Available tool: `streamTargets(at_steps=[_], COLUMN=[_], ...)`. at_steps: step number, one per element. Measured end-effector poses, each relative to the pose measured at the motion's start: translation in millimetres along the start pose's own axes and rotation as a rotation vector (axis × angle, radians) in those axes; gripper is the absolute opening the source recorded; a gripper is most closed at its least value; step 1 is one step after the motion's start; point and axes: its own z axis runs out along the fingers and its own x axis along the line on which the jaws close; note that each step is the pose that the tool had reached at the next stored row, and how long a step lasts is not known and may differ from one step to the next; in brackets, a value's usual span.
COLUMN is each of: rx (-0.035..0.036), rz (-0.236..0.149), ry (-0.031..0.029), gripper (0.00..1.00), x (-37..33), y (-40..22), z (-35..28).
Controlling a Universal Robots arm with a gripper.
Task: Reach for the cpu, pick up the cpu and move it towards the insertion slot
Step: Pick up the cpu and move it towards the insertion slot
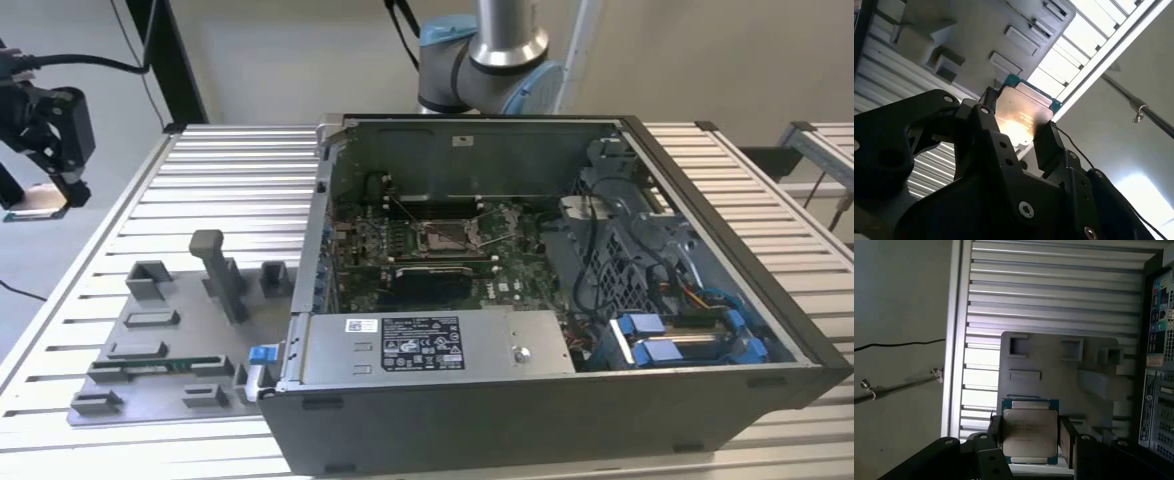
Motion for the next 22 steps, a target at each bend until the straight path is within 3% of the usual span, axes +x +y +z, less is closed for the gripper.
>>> streamTargets(at_steps=[7, 19, 22], rx=[-0.0002, -0.0004, -0.0004], rz=[0.0, 0.0, 0.0], ry=[0.0001, 0.0, 0.0], gripper=[0.0, 0.0, 0.0], x=[-0.4, -53.3, -58.4], y=[0.0, -2.7, -2.9], z=[-1.5, -1.5, -1.6])
